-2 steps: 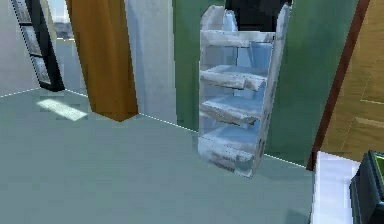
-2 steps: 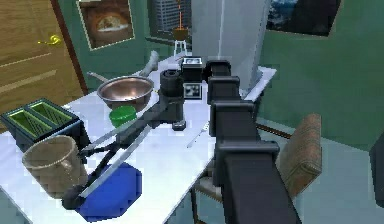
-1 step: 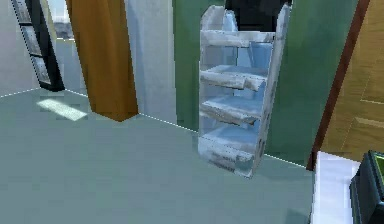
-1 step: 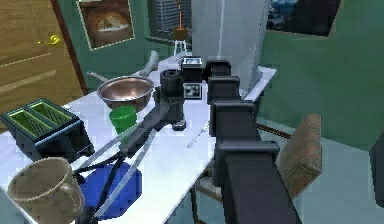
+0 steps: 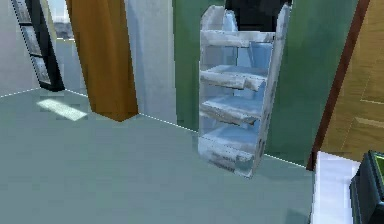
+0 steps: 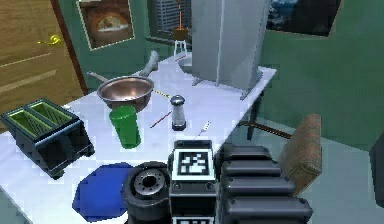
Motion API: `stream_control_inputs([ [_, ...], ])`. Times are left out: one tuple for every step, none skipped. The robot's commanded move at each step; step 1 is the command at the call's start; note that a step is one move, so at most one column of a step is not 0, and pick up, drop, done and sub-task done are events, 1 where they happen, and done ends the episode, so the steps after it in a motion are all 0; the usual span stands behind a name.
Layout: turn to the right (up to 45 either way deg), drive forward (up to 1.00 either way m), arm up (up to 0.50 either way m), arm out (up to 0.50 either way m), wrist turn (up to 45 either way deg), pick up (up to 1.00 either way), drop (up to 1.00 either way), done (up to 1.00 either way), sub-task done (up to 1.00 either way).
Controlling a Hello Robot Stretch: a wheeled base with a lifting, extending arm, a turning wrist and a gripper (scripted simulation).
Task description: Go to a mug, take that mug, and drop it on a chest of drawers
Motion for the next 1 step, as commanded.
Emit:
stream_control_inputs([
  [-45.0, 0.00, 0.00, 0.00, 0.0, 0.00, 0.00, 0.00, 0.00],
])
